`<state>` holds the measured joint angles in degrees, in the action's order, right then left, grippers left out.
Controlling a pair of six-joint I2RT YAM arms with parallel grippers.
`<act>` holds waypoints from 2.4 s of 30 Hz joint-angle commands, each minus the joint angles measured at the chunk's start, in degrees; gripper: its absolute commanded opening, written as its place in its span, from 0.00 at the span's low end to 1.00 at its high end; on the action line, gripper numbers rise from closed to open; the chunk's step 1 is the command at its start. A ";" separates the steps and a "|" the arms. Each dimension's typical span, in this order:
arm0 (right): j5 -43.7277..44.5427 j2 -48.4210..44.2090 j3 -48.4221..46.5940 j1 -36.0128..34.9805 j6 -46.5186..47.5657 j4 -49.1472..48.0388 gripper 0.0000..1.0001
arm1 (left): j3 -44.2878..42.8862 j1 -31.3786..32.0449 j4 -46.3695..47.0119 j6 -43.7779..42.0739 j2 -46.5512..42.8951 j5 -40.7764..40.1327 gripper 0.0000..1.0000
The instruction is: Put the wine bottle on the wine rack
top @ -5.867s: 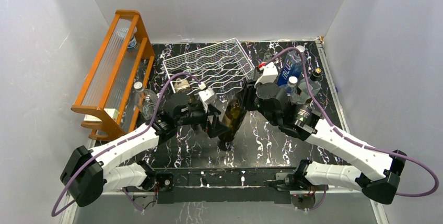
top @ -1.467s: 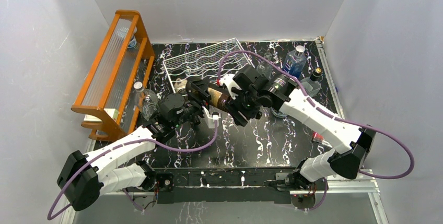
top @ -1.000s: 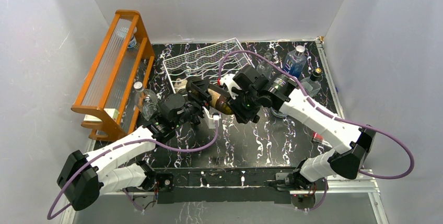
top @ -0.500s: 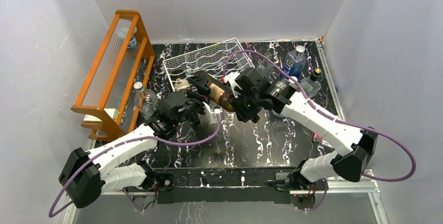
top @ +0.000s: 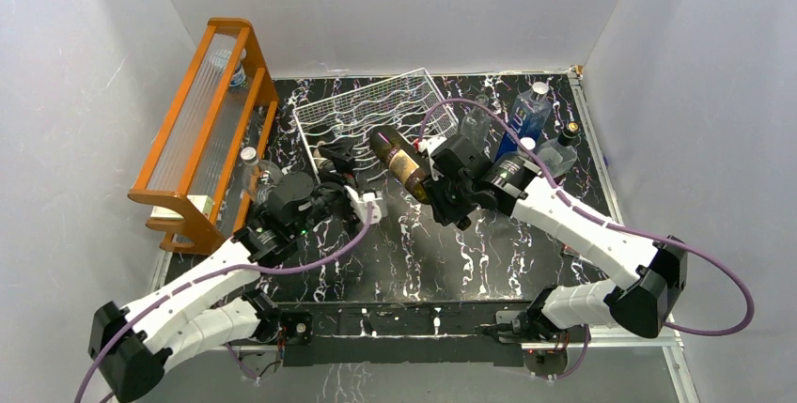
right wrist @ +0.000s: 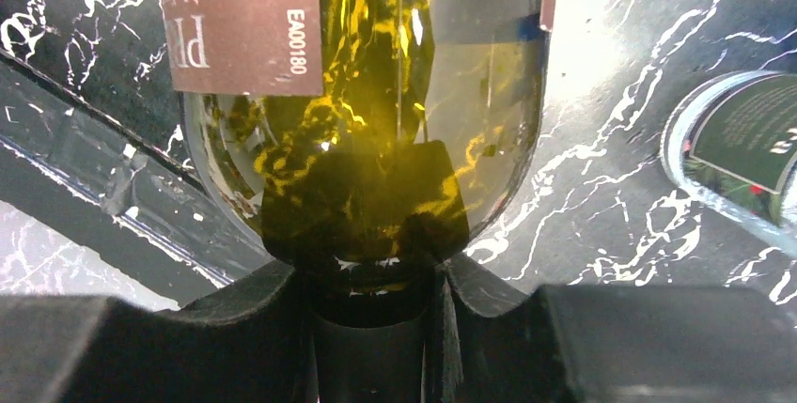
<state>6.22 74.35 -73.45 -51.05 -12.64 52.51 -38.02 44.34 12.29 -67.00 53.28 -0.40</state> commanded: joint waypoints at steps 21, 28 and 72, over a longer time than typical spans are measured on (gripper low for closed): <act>-5.94 1.90 18.77 -0.68 -15.69 -32.91 0.00 | -15.23 0.00 -9.27 76.60 -9.71 -4.35 0.98; -9.15 2.43 21.11 -0.90 -16.78 -34.53 0.00 | -17.68 0.01 -11.74 73.46 -7.75 -4.13 0.98; -1.03 34.76 -2.38 -1.25 -22.75 -59.74 0.00 | -26.74 0.05 -16.57 72.94 -4.10 0.47 0.98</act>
<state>1.72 109.16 -68.97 -52.23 -35.83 2.83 -62.70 44.34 -4.03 5.58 48.86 -1.39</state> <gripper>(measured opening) 0.435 0.981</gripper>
